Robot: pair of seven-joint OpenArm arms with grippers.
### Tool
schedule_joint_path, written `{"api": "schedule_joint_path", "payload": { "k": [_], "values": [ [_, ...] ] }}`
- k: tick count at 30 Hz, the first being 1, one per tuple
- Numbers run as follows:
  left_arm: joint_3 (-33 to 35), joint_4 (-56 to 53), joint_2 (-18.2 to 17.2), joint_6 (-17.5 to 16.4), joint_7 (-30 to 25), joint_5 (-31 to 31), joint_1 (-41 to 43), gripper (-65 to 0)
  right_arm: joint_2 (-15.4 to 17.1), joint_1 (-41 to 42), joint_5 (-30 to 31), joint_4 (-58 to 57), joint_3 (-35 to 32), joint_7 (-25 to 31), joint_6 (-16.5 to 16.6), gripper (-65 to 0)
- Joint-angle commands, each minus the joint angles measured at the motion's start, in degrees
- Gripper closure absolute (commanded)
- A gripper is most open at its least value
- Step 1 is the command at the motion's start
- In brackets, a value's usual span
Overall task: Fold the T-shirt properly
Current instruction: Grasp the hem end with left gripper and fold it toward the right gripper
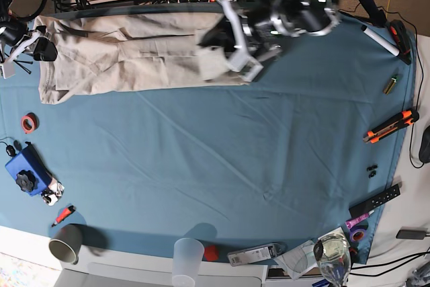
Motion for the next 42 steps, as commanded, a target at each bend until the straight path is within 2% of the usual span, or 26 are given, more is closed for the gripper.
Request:
{"api": "schedule_joint_path", "payload": {
  "k": [1, 4, 6, 13, 28, 30, 33, 35, 37, 38, 40, 42],
  "values": [
    [2.29, 0.96, 1.14, 0.20, -2.84, 1.11, -0.74, 0.0, 1.53, 0.17, 0.72, 0.79, 0.63, 0.97, 0.13, -19.0],
    [8.59, 0.42, 2.49, 3.37, -6.14, 11.15, -2.16, 0.0, 1.53, 0.15, 0.72, 0.79, 0.63, 0.97, 0.13, -19.0],
    [11.93, -1.07, 3.19, 5.90, -7.67, 15.72, -3.17, 0.0, 1.55, 0.17, 0.72, 0.79, 0.63, 0.97, 0.11, -19.0],
    [18.86, -7.17, 6.75, 6.51, -8.07, 21.66, -6.01, 0.0, 1.53, 0.17, 0.74, 0.79, 0.63, 0.97, 0.13, -19.0],
    [19.19, -9.55, 6.73, 5.31, -10.01, 16.57, -6.69, 0.0, 1.55, 0.17, 0.74, 0.79, 0.63, 0.97, 0.13, -19.0],
    [19.19, -9.55, 6.73, 2.89, -10.80, 16.50, -6.69, 0.0, 1.55, 0.17, 0.72, 0.79, 0.63, 0.97, 0.15, -19.0],
    [19.19, -9.60, 6.71, -2.75, -10.84, 13.07, -6.67, 0.0, 1.55, 0.17, 0.72, 0.79, 0.63, 0.97, 0.13, -19.0],
    [19.19, -9.60, 6.73, -5.14, -11.21, 11.50, -6.67, -13.0, 1.55, 0.17, 0.72, 0.79, 0.63, 0.97, 0.15, -19.0],
    [19.19, -9.68, 6.73, -4.39, -12.79, 11.45, -6.67, -25.2, 1.55, 0.17, 0.70, 0.79, 0.63, 0.97, 0.15, -19.0],
    [19.19, -9.70, 6.73, -3.32, -13.33, 11.43, -6.69, -28.7, 1.55, 0.17, 0.72, 0.79, 0.63, 0.97, 0.13, -19.0],
    [19.19, -9.70, 6.73, -1.64, -13.40, 11.67, -6.69, -30.7, 1.55, 0.17, 0.72, 0.79, 0.63, 0.97, 0.15, -19.0],
    [19.19, -9.70, 6.73, -1.36, -13.38, 12.83, -6.69, -30.7, 1.55, 0.17, 0.70, 0.79, 0.63, 0.97, 0.15, -19.0]
  ]
}}
